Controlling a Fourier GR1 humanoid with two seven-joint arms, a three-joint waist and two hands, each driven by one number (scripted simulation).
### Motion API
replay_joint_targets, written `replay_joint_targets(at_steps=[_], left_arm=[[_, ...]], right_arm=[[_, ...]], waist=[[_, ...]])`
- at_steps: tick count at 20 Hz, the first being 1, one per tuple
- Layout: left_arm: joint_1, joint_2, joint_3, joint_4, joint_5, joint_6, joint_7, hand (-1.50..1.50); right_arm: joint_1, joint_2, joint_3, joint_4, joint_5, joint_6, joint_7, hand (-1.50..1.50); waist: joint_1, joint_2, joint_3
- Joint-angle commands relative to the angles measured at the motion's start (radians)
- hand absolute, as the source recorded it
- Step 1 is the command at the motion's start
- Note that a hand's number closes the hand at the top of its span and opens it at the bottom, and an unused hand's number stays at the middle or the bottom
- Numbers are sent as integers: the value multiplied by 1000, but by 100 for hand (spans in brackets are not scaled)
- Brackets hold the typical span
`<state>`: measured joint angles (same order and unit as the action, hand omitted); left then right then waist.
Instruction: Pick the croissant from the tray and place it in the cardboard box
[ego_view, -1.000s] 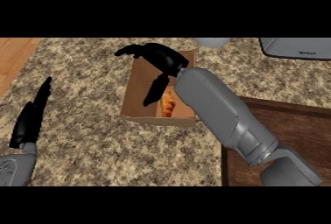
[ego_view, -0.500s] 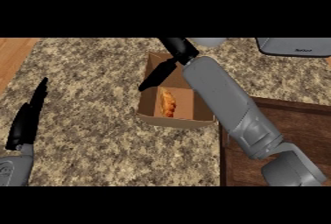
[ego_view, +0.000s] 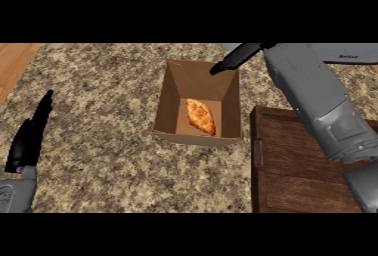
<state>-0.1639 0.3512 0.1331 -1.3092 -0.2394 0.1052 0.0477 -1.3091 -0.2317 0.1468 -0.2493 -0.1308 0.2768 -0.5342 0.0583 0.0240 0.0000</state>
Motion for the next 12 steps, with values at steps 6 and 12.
replay_joint_targets(at_steps=[6,12], left_arm=[[9,16,17,27,9,-20,-52,0],[-21,4,1,-5,5,-21,-9,0]], right_arm=[[20,-238,-18,99,29,194,-112,-150],[66,-341,35,104,98,274,-216,-150]], waist=[[14,11,1],[37,23,4]])
